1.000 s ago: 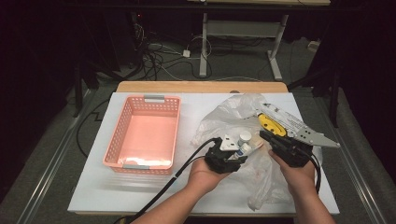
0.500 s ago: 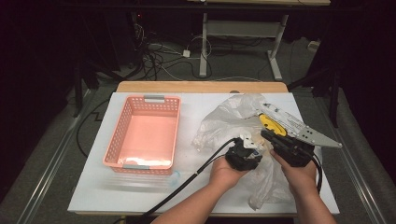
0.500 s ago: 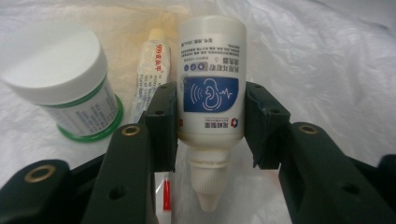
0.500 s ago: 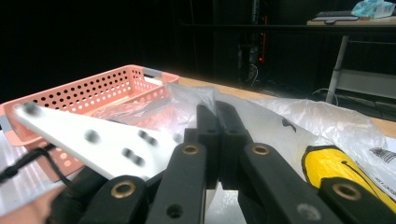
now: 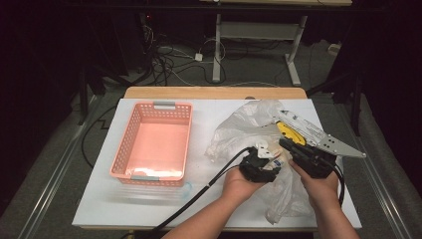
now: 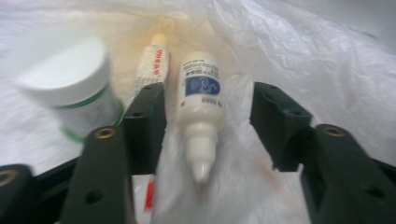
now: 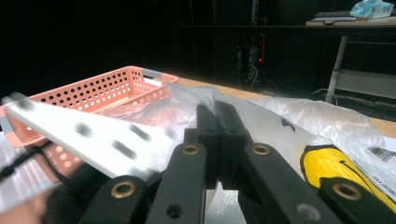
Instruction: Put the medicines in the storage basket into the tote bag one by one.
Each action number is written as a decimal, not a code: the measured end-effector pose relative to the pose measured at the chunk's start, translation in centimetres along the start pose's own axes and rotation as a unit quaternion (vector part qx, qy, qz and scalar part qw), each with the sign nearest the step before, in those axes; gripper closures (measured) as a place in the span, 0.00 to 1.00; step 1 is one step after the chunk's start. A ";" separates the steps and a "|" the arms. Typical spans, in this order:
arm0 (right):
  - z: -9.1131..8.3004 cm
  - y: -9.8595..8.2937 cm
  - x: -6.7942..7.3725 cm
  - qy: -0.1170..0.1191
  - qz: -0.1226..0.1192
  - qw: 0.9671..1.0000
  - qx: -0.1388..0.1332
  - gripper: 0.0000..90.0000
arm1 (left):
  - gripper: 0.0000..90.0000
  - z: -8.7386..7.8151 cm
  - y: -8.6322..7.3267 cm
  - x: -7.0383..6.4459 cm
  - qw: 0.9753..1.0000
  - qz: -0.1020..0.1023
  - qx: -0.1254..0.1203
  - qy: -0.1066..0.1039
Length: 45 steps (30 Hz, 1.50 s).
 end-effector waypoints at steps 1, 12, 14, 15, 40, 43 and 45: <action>0.0 0.0 0.0 -0.001 0.000 1.000 0.000 1.00 | 0.48 -0.8 -0.3 0.2 1.000 0.001 -0.003 -0.001; 0.3 -0.2 0.5 0.001 -0.003 1.000 0.008 1.00 | 0.17 -6.2 -6.6 3.0 0.999 -0.005 0.026 0.031; 0.5 -0.3 0.6 0.001 -0.002 1.000 0.009 1.00 | 0.10 -6.4 -7.6 3.6 0.998 -0.009 0.043 0.045; 0.5 -0.3 0.6 0.002 -0.004 1.000 0.010 1.00 | 0.06 -6.4 -8.0 3.9 0.997 -0.013 0.053 0.052; 1.3 -0.9 1.1 0.006 -0.002 1.000 0.022 1.00 | 0.98 -4.9 -8.1 3.1 0.997 0.027 0.056 0.051; 1.4 -0.9 1.2 0.006 -0.003 1.000 0.022 1.00 | 0.98 -5.0 -8.0 3.1 0.997 0.021 0.053 0.045; 1.5 -0.9 1.2 0.007 -0.003 1.000 0.021 1.00 | 0.98 -5.1 -8.0 3.1 0.998 0.022 0.046 0.042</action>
Point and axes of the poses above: each handheld gripper's, and its own axes: z roughly forward along the jaws, y roughly out of its top, x roughly to its left, the point moved 10 cm from there along z, roughly forward along the jaws, and after that the axes turned 9 degrees about -z, right-handed, at the moved point
